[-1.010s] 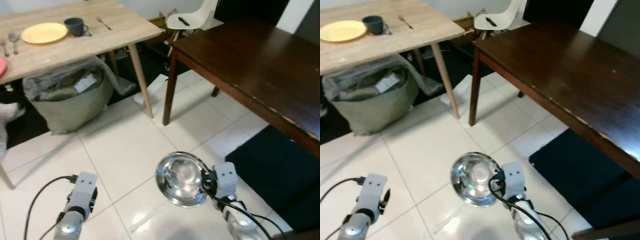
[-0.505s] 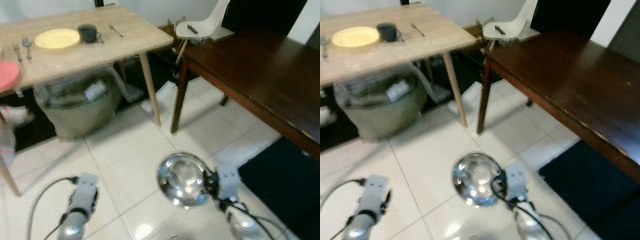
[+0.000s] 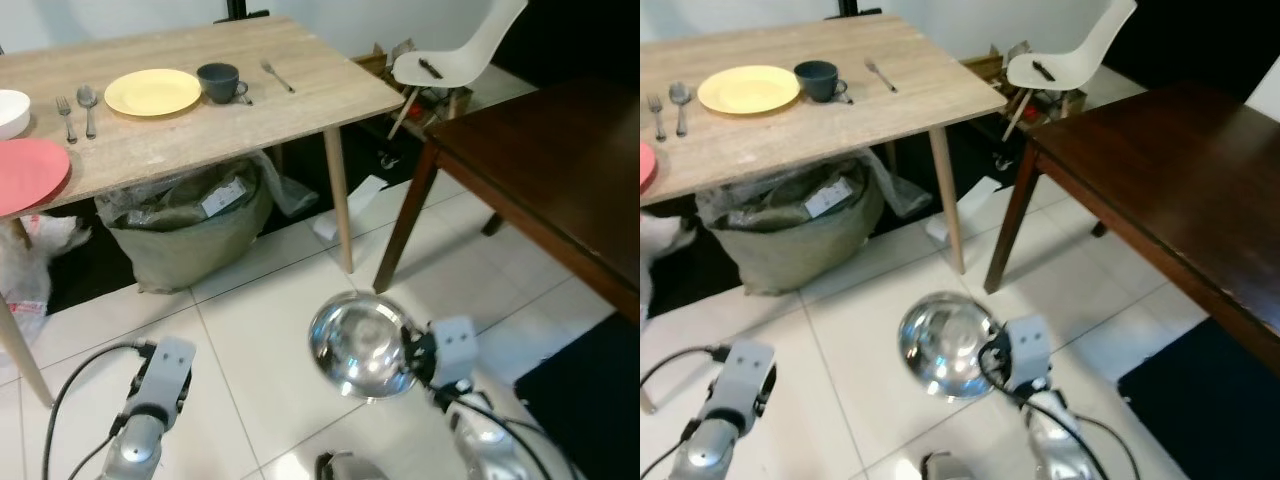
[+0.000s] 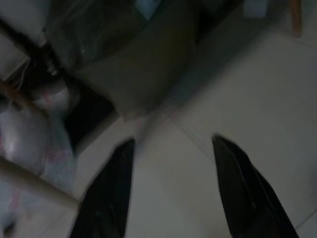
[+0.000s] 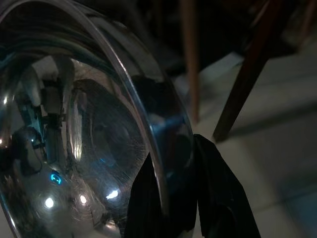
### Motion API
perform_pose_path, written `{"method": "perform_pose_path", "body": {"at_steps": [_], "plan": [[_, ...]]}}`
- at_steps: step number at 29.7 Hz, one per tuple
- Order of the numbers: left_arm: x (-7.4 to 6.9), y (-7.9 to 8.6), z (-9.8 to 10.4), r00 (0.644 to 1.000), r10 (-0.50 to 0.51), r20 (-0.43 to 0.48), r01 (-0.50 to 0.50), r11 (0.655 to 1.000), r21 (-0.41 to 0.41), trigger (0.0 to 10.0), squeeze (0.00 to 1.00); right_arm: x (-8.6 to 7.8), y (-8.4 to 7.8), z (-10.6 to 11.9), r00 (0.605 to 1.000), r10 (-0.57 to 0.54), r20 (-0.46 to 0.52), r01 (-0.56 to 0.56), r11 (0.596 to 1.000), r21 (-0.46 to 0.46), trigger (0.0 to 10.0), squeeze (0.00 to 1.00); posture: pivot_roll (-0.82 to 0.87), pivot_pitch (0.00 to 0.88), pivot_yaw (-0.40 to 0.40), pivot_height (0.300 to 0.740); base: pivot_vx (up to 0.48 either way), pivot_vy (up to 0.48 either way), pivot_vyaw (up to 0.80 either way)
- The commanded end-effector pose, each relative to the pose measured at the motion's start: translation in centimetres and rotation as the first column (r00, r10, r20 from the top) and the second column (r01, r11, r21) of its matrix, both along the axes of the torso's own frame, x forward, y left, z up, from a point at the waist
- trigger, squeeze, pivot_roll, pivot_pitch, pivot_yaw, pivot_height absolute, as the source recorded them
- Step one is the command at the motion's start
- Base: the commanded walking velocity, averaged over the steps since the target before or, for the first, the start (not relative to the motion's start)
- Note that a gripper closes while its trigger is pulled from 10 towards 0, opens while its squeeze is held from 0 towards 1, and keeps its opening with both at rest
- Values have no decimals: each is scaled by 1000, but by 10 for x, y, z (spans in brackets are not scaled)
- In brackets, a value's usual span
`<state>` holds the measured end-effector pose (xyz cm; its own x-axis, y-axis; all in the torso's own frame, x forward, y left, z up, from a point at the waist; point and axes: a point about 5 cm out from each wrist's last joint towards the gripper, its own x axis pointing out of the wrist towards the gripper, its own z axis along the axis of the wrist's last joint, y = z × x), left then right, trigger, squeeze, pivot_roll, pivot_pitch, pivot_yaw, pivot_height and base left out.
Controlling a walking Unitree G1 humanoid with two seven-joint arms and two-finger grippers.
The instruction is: Setting the table
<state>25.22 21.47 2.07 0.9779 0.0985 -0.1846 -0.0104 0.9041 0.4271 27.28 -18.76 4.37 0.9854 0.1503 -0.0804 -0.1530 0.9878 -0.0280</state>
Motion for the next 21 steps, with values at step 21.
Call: {"method": "perform_pose_path", "body": {"at_steps": [21], "plan": [[43, -22, 194, 807, -98, 582, 130, 991, -14, 10000, 208, 38, 65, 159, 889, 284, 358, -392, 877, 278, 10000, 0, -97, 20, 16, 740, 480, 0, 0]]}}
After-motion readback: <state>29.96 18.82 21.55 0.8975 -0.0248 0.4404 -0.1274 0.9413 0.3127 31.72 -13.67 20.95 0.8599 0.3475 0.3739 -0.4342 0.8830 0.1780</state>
